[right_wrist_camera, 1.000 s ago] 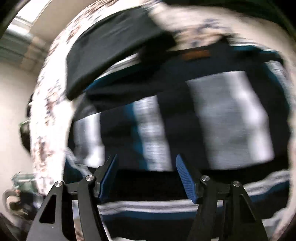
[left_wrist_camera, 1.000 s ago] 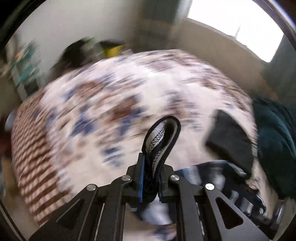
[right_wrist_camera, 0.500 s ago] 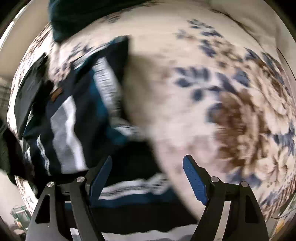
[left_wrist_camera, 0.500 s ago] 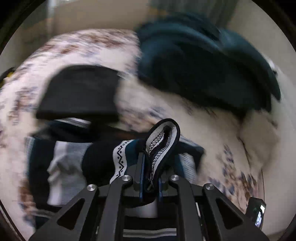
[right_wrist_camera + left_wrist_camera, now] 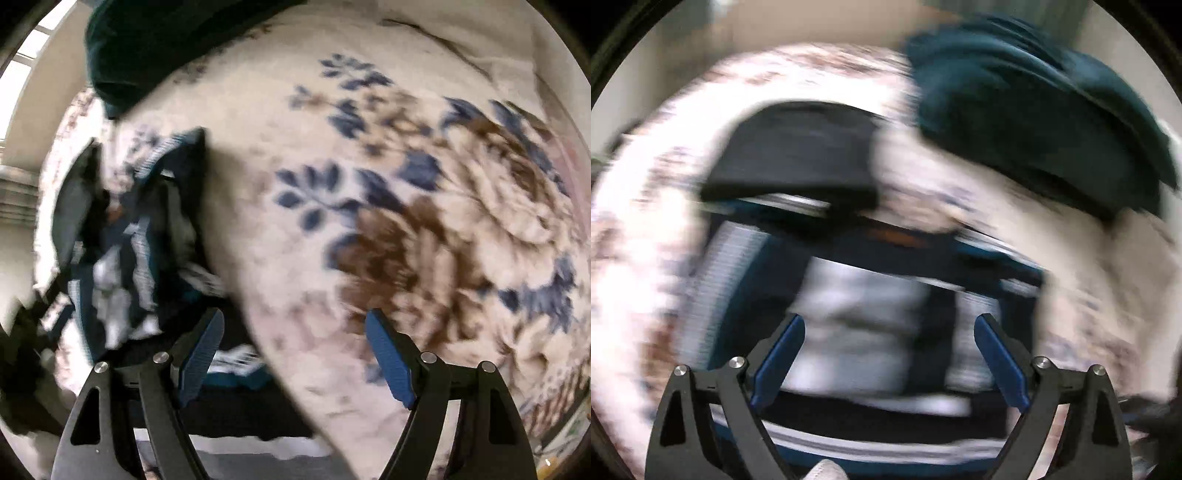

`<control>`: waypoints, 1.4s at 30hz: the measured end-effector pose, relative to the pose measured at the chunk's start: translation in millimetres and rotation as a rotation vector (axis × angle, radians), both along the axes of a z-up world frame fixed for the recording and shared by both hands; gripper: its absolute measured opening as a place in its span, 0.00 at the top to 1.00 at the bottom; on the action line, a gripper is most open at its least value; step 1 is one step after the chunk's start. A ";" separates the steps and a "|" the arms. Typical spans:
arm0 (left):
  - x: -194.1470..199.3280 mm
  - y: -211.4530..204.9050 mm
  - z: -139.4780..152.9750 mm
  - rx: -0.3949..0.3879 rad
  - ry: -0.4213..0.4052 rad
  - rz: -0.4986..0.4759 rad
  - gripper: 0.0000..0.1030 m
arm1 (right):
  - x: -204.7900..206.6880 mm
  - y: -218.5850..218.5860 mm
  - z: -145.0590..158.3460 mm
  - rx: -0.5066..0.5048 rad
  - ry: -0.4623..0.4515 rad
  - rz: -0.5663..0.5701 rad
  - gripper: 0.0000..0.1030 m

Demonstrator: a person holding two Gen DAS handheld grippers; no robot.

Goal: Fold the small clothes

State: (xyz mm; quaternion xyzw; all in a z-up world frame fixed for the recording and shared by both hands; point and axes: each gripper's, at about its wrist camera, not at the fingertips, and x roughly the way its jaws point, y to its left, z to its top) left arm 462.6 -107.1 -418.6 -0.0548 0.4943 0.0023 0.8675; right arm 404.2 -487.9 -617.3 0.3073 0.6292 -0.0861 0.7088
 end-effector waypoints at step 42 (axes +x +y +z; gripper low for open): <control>57.0 169.9 -126.2 0.216 0.235 0.189 0.00 | 129.3 202.2 -57.5 -0.056 -0.023 0.358 0.47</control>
